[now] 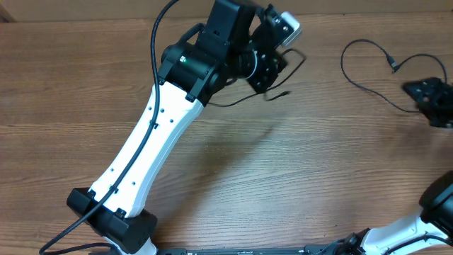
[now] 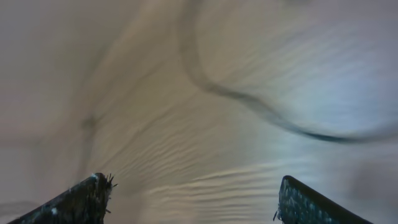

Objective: Untangle cables

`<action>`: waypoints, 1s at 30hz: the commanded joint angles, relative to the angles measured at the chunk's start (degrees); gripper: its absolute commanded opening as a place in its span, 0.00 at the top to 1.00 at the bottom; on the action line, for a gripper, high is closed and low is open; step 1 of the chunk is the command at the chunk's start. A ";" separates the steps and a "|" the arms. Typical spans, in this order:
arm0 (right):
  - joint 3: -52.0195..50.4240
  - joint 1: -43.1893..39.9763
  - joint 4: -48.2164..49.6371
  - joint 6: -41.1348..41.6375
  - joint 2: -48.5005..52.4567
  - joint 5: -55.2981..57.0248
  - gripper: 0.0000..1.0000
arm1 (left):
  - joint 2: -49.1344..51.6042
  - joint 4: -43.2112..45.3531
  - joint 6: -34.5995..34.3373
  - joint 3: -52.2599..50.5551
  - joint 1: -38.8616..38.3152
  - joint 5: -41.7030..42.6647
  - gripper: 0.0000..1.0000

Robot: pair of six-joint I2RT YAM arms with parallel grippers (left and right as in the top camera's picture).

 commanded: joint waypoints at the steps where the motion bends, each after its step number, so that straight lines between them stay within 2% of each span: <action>1: 1.38 3.72 -1.86 -10.99 -0.28 -17.05 0.15 | 0.28 5.14 -0.61 1.18 0.00 11.72 0.96; 5: 1.38 8.09 -4.15 -19.26 -0.31 -30.64 0.15 | 0.28 12.31 -4.24 1.18 0.09 18.78 0.96; 10: 1.38 12.98 -3.48 -23.80 -0.31 -41.92 0.10 | 0.28 15.26 -6.43 1.18 1.31 27.54 0.96; 16: 1.46 17.66 2.86 -24.61 -0.48 -41.90 0.09 | 0.28 12.28 -6.80 1.18 4.72 37.99 0.96; 19: 1.46 19.47 3.69 -24.61 -0.48 -41.90 0.08 | 0.28 9.99 -6.80 1.18 6.97 40.48 0.96; 30: 1.46 25.99 3.50 -24.61 -1.01 -41.90 0.06 | 0.31 7.67 -6.54 1.18 13.64 38.66 0.96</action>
